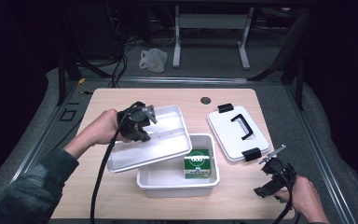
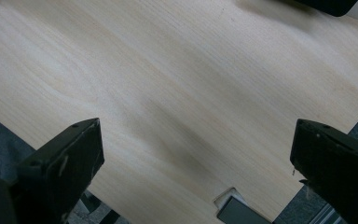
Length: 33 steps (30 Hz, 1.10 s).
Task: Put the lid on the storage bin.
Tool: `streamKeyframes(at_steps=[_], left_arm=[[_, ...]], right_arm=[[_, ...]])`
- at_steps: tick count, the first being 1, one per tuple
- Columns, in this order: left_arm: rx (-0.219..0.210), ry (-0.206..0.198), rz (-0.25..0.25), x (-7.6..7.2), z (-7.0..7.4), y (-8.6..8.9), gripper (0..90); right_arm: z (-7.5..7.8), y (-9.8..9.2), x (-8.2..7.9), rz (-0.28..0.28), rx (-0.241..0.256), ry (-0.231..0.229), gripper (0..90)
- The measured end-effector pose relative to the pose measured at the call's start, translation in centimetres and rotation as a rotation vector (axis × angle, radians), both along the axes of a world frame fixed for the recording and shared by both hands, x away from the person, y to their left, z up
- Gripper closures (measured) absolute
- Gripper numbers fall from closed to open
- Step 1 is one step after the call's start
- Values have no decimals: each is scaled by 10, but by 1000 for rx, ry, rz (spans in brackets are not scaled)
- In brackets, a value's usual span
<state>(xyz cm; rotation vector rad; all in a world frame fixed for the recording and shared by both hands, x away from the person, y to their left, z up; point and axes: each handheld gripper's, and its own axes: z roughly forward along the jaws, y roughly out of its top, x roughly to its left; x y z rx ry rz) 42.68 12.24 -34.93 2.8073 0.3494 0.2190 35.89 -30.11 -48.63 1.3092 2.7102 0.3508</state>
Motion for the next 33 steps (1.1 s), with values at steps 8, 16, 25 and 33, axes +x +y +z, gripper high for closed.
streamKeyframes(at_steps=[8, 16, 25, 33], left_arm=[[9, 18, -62, -7, -11, -38, 892], [30, 21, -107, -15, -27, -65, 892], [77, 9, -148, -20, -44, -81, 892], [78, 7, -173, -20, -51, -86, 891]], right_arm=[[-1, 1, 0, 3, -2, 3, 22], [-3, 2, 0, 8, -8, 7, 22], [-5, 1, 0, 12, -7, 21, 23], [-5, 1, 0, 14, -7, 15, 23]])
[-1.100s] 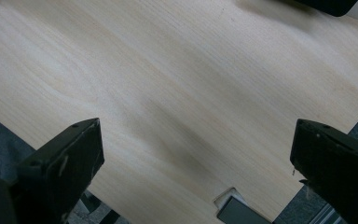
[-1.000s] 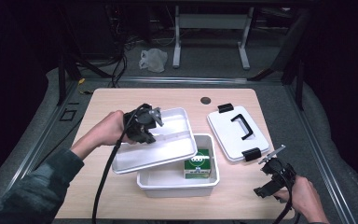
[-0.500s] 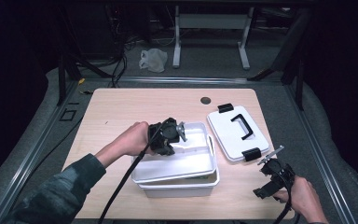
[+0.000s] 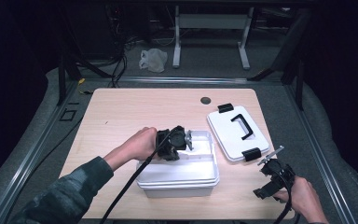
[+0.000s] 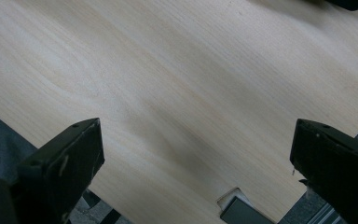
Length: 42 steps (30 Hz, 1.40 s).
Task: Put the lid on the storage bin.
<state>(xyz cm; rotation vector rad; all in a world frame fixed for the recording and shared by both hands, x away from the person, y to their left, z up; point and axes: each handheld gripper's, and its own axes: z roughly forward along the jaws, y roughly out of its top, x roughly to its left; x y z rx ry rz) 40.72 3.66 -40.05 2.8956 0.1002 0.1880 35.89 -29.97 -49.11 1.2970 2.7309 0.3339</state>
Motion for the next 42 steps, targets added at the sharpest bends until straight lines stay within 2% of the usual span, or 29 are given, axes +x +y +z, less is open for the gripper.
streamKeyframes(at_steps=[7, 13, 19, 24, 26, 27, 29, 30, 32, 35, 38, 42], left_arm=[[8, -12, 4, 0, -5, -3, 891], [-15, -14, 17, -2, -11, -3, 891], [-19, -22, 23, -3, -15, -3, 889], [-34, -9, 43, -1, -17, -1, 870], [-50, 5, 76, 0, -18, -1, 696], [-60, 11, 87, 0, -17, 0, 563], [-84, 17, 100, 0, -14, 3, 435], [-99, 24, 115, -1, -12, 5, 348], [-133, 18, 150, -2, -7, 13, 237], [-158, 0, 222, -5, 4, 31, 142], [-168, -28, 289, -11, 12, 51, 109], [-153, -70, 381, -19, 19, 83, 59]], right_arm=[[0, 0, 0, 1, 1, 1, 23], [1, 0, 0, -3, -2, 2, 24], [1, 0, 0, -3, 0, -1, 24], [1, 0, 0, -5, -1, 2, 24], [1, 0, 0, -7, 1, 2, 24], [1, 0, 0, -8, 0, 0, 24], [1, -1, 0, -10, 5, 1, 24], [1, -1, 0, -13, 4, -4, 24], [2, -2, 0, -19, 10, 1, 24], [2, -3, 0, -27, 12, -2, 24], [3, -3, 0, -38, 19, -2, 24], [3, -3, 1, -48, 27, -2, 24]])
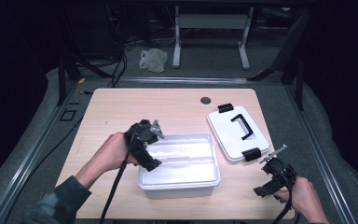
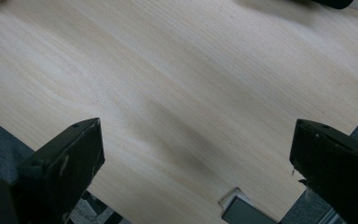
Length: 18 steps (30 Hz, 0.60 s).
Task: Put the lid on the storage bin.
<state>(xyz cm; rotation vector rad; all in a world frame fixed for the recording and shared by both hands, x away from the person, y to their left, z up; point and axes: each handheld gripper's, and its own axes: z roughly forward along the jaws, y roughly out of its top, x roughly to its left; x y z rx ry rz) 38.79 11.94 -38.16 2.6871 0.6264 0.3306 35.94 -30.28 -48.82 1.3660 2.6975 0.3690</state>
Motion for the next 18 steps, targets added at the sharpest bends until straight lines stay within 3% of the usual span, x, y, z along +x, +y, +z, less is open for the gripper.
streamKeyframes(at_steps=[5, 9, 14, 16, 18], left_arm=[[-44, -19, 134, -11, -1, 41, 6], [-84, -13, 229, -18, -8, 75, 33], [-85, 7, 371, -19, -33, 110, 12], [-68, 32, 405, -17, -45, 119, 0], [-79, 54, 433, -17, -57, 127, 0]], right_arm=[[0, 2, 1, -1, 2, 7, 27], [3, 1, 4, -14, 10, -10, 37], [8, 0, 11, -27, 18, -19, 35], [13, 1, 15, -28, 30, -26, 35], [17, 2, 20, -37, 43, -30, 35]])
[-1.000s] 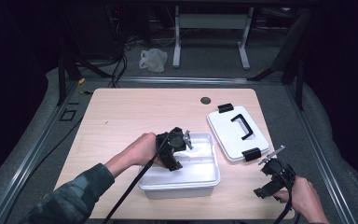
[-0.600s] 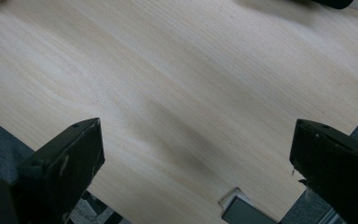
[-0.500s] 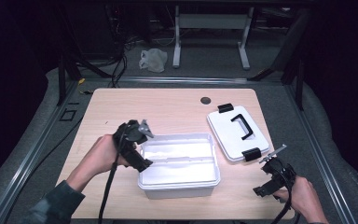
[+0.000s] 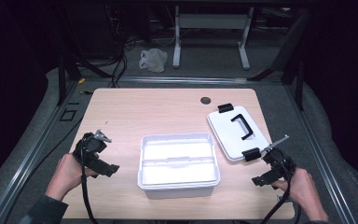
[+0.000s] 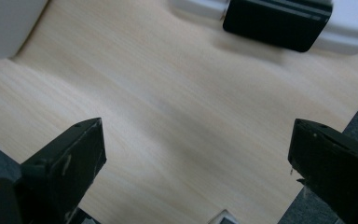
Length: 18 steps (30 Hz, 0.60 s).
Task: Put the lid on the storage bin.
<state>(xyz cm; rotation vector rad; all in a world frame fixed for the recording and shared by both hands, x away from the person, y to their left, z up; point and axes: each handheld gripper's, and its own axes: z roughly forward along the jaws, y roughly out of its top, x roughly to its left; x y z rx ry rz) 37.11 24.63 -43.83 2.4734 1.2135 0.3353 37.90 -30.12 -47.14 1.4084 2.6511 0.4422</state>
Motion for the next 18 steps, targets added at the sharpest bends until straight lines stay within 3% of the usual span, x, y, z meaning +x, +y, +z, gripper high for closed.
streamKeyframes(at_steps=[7, 18], left_arm=[[-6, 51, 33, 0, -23, 10, 0], [8, 66, 28, 3, -31, 8, 0]], right_arm=[[6, -1, 29, -28, 33, 4, 35], [3, 8, 92, -51, 52, 44, 56]])
